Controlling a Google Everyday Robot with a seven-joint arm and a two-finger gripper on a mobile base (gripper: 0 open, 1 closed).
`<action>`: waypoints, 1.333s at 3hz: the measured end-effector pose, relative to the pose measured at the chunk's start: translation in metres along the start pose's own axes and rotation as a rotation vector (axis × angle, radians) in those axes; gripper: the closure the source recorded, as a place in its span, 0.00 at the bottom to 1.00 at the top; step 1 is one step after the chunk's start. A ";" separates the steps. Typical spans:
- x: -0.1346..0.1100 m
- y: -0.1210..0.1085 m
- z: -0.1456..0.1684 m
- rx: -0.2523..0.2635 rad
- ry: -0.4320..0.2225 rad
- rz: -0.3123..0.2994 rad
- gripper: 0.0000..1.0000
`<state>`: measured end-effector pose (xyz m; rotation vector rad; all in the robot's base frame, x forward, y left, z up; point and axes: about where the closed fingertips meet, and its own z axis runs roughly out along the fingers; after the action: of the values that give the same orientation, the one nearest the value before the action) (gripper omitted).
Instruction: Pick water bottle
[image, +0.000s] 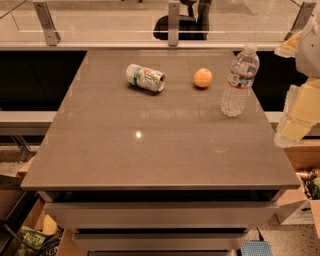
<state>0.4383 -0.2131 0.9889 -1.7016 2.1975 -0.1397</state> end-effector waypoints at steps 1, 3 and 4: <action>0.000 0.000 0.000 0.000 0.000 0.000 0.00; 0.009 -0.008 -0.013 0.068 -0.045 0.061 0.00; 0.029 -0.020 -0.018 0.143 -0.126 0.128 0.00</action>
Offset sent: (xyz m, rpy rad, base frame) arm 0.0006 -0.0059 0.0069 0.0197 -0.0234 -0.0347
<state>0.4445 -0.2486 1.0051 -1.4493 2.1416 -0.1486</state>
